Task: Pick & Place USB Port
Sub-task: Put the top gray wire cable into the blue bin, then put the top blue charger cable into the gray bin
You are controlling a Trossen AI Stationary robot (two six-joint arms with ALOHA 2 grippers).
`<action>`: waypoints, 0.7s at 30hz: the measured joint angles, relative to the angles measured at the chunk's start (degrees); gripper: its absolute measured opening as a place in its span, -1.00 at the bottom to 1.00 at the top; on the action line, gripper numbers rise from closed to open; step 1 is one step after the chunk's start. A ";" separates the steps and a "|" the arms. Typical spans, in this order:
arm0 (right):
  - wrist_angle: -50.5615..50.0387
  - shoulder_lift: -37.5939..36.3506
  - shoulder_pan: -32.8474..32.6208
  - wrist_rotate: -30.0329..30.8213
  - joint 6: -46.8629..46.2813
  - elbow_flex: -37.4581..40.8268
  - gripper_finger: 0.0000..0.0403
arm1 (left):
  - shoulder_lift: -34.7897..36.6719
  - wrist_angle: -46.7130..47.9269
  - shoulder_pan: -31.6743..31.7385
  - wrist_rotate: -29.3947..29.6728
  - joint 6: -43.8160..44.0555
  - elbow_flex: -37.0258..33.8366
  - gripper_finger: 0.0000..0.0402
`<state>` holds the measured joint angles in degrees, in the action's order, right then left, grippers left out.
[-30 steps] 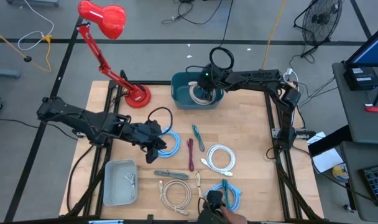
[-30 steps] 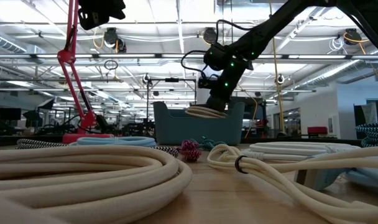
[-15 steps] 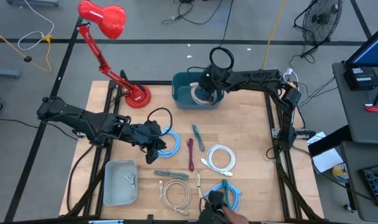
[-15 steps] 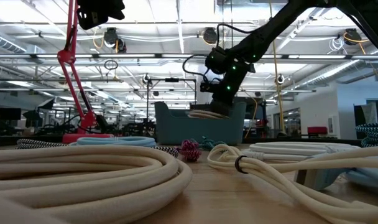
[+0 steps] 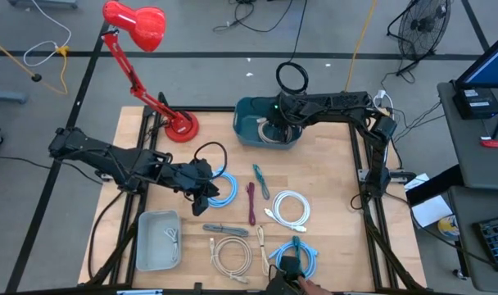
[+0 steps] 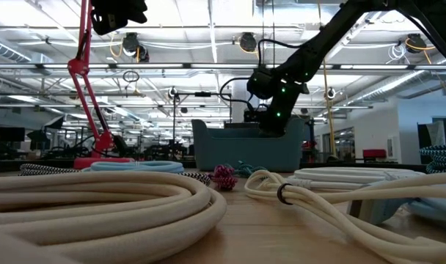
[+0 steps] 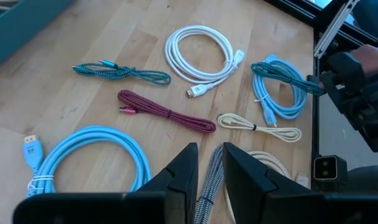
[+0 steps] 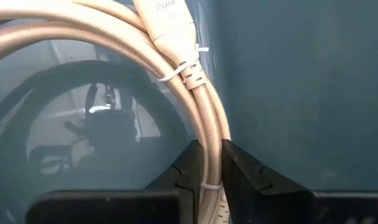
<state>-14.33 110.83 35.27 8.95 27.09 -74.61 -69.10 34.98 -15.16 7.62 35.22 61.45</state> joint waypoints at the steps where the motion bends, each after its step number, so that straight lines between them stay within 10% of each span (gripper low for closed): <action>1: 0.00 0.00 0.00 0.00 0.00 0.00 -0.81 | 0.00 0.00 0.00 0.00 0.00 0.00 -0.62; 21: 0.68 0.00 -4.85 4.64 -0.59 -0.51 -0.35 | 0.00 0.00 0.02 0.57 -0.38 0.00 -0.62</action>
<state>-13.65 110.82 30.42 13.59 26.50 -75.12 -69.10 34.98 -15.14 8.19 34.84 61.45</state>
